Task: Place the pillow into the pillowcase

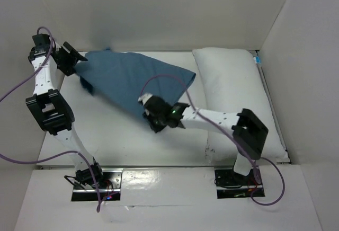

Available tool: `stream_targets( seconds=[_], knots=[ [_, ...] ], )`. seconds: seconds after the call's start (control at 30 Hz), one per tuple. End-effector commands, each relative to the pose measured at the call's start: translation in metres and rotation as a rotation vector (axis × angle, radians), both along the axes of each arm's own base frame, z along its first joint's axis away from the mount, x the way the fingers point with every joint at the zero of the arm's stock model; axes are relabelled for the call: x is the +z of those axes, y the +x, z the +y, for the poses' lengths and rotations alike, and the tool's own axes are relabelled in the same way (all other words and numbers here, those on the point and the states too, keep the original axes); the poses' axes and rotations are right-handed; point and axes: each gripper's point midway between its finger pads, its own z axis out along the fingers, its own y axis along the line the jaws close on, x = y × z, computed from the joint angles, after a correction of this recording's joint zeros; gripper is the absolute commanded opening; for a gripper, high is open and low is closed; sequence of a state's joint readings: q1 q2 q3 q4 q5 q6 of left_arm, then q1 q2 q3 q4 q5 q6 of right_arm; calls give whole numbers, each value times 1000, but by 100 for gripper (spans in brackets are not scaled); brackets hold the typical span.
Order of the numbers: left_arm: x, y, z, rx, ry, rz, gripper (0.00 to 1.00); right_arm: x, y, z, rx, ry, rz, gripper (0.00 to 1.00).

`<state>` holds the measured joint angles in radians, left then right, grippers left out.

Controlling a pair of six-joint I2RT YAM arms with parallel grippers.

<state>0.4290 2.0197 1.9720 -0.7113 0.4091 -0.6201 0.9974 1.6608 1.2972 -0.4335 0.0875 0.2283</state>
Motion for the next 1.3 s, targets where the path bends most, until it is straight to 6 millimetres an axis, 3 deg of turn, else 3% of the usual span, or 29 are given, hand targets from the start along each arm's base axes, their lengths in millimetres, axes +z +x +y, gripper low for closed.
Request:
stream_targets(
  seconds=[0.0,0.03,0.07,0.13,0.17,0.3,0.37,0.43,0.47,0.63,0.7,0.73,0.8,0.9,0.93,0.97,1.0,1.03,1.07,1.13,1.17,1.27],
  knots=[
    [27,-19,-5,-33,116,-13,84,-28,-55,18,75,-37,125,35],
    [25,-19,-12,-51,125,-3,87,-37,-57,14,73,-67,142,45],
    [25,-18,-15,-61,140,-1,88,-33,-50,15,54,-79,122,67],
    [20,-20,-25,-80,154,23,88,-30,-37,4,1,-115,91,76],
    [16,-19,-33,-104,170,33,88,-20,-29,-1,-18,-108,68,78],
    [14,-25,-45,-110,339,86,90,7,22,-41,-189,-58,54,78],
    [16,-29,-37,-48,462,124,90,7,34,-61,-257,-49,101,74],
    [20,-38,-43,-9,551,157,88,8,50,-80,-349,-19,154,70],
    [23,-43,-32,52,632,185,84,7,54,-86,-377,-19,165,67],
    [35,-50,-44,122,772,202,73,31,72,-109,-480,74,157,64],
    [37,-57,-38,171,810,230,73,36,76,-116,-498,86,148,64],
    [47,-56,-40,188,811,213,73,41,78,-120,-507,96,140,64],
    [44,-55,-46,170,805,219,74,49,83,-130,-547,80,111,67],
    [43,-38,-110,-142,685,86,74,59,94,-151,-614,76,76,71],
    [34,-35,-148,-284,566,48,74,63,98,-155,-626,83,70,73],
    [21,-44,-189,-401,526,59,73,67,101,-160,-649,98,66,73],
    [12,-50,-217,-490,516,60,71,66,105,-172,-680,92,71,74],
    [3,-63,-245,-570,497,76,69,71,108,-179,-709,105,61,74],
    [-21,-87,-291,-701,494,113,68,76,109,-185,-730,122,55,74],
    [-40,-108,-330,-797,498,118,64,82,115,-205,-794,134,45,74],
    [-56,-128,-360,-885,484,113,62,87,114,-213,-809,147,34,74],
    [-72,-150,-395,-983,395,115,54,98,119,-241,-887,176,11,74]
  ],
)
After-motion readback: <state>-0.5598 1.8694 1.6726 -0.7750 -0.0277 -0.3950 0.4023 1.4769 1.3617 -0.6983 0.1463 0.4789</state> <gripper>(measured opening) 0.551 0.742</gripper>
